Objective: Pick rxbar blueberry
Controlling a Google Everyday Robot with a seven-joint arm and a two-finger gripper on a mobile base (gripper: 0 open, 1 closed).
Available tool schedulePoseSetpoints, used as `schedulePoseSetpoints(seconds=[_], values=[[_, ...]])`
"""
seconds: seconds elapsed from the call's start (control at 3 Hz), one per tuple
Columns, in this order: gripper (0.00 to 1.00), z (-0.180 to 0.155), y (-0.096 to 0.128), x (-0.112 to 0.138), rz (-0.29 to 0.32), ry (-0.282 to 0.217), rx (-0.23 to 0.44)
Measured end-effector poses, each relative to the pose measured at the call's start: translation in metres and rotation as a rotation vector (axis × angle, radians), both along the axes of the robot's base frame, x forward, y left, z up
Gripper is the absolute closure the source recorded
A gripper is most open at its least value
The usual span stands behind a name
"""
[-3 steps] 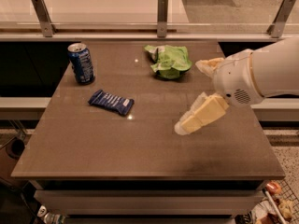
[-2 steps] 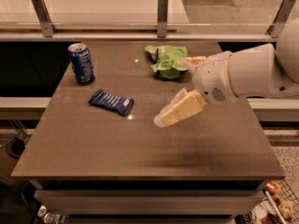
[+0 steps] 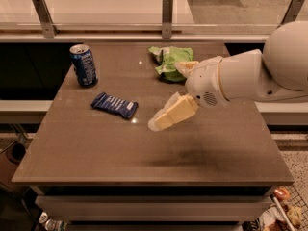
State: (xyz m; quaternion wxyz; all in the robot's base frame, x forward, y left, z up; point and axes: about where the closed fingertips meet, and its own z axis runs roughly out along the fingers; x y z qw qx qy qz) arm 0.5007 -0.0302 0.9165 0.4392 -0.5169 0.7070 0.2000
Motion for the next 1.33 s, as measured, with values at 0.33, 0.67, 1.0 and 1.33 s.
schedulePoseSetpoints(seconds=[0.33,0.67,1.0,1.33], values=[[0.0,-0.016,0.025,0.004,0.021,0.001,0.036],[0.0,-0.032,0.045,0.001,0.033,0.006,0.075],[0.0,-0.045,0.066,0.005,0.052,0.026,0.121],[0.0,-0.055,0.09,0.013,0.084,0.054,0.154]])
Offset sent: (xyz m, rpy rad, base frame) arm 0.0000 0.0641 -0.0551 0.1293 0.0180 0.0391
